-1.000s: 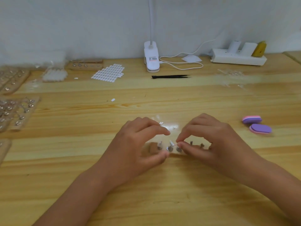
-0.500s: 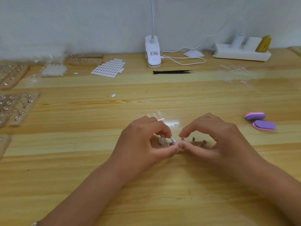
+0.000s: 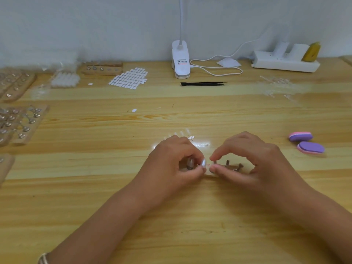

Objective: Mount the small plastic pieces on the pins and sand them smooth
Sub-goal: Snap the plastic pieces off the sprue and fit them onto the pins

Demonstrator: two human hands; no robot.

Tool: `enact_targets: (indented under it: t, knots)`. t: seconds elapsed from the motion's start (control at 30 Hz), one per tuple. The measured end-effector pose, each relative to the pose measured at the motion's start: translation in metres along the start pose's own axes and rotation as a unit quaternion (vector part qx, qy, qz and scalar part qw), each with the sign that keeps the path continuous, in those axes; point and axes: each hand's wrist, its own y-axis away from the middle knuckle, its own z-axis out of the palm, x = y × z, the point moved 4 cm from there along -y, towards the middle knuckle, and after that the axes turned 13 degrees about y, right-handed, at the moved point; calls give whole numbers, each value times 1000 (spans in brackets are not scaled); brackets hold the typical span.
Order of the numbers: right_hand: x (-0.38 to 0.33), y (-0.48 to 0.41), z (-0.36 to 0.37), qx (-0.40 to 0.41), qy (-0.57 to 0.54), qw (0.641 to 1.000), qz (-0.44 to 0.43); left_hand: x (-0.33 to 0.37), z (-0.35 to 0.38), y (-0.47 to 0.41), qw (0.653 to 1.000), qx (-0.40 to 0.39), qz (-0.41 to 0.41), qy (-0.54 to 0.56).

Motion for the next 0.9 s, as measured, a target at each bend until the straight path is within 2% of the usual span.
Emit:
enact_targets:
  t: [0.23, 0.37, 0.47, 0.53, 0.6, 0.77, 0.9]
  knots:
    - [5, -25, -13, -28, -35, 999, 25, 4, -8, 4, 998, -4, -1, -61]
    - [16, -67, -6, -81, -39, 994, 57, 0, -45, 11, 993, 117, -17, -25]
    - [5, -90, 12, -142, -50, 989, 10, -8, -65, 14, 978, 177, -23, -105]
    - [-5, -97, 26, -184, -32, 982, -32, -13, -67, 13, 971, 172, -34, -160]
    - [-10, -101, 38, -201, 1, 978, -49, -17, -64, 13, 975, 138, -37, -169]
    - [-12, -102, 45, -210, -7, 976, -51, -17, -50, 12, 976, 69, 2, -207]
    - [-12, -101, 45, -196, -19, 979, -55, -14, -46, 11, 972, 64, 24, -223]
